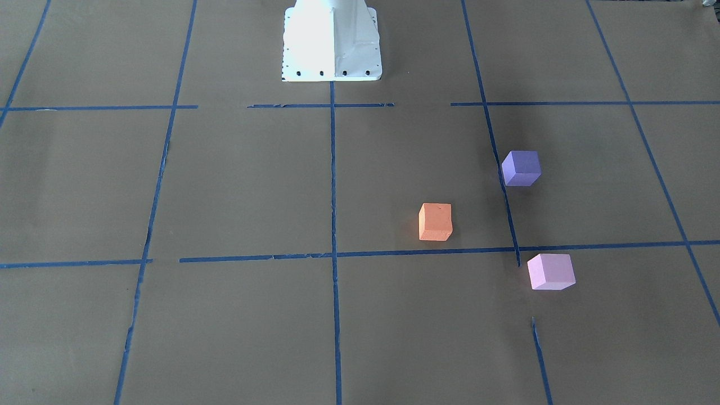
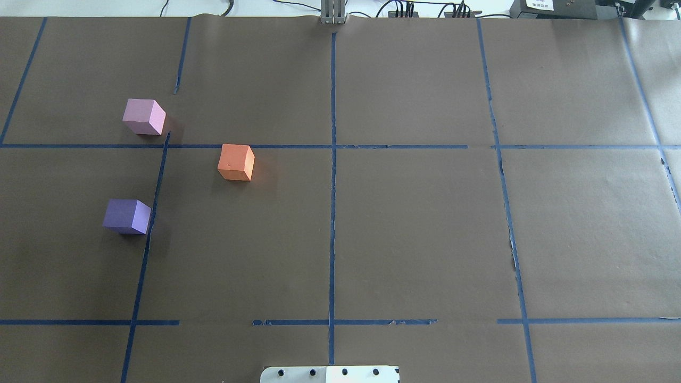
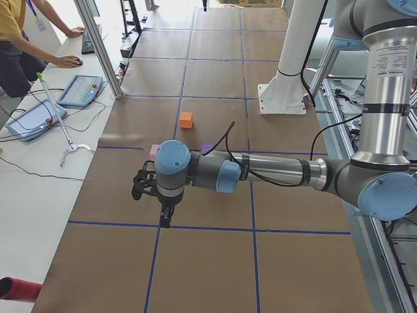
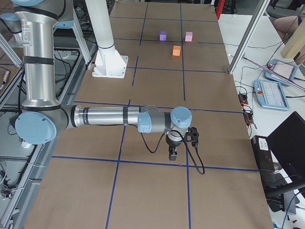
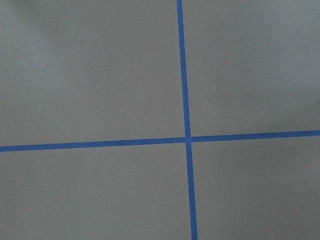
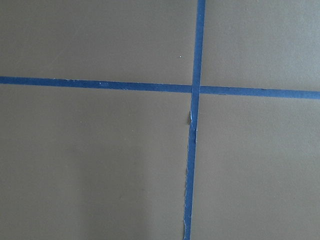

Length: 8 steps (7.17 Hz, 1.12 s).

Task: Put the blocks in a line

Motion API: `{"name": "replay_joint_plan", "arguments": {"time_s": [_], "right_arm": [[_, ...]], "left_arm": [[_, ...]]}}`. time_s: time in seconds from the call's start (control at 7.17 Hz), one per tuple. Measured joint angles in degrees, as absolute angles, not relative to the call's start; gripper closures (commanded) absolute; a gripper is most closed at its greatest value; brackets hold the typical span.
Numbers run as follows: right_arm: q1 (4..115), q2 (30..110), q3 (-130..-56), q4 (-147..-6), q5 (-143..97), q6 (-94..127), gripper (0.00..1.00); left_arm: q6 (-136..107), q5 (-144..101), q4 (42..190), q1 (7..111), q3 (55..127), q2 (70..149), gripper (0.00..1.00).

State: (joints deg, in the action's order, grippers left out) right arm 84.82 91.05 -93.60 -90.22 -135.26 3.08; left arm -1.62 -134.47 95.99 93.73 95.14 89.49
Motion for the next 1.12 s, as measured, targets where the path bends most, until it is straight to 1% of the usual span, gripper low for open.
{"name": "replay_joint_plan", "arguments": {"time_s": [0.56, 0.84, 0.98, 1.12], "right_arm": [[84.81, 91.05, -93.60, -90.22, -135.26, 3.08, 0.00], [84.82, 91.05, -93.60, -90.22, -135.26, 3.08, 0.00], [84.81, 91.05, -93.60, -90.22, -135.27, 3.08, 0.00], [84.82, 91.05, -93.60, -90.20, -135.26, 3.08, 0.00]], "left_arm": [[-1.87, -134.47, 96.37, 93.70, 95.17, 88.90, 0.00], [-2.02, -134.56, 97.97, 93.39, 96.29, 88.61, 0.00], [-2.31, -135.32, 98.60, 91.91, 97.01, 88.93, 0.00], [-4.44, -136.32, 98.81, 88.25, 97.82, 90.20, 0.00]]}}
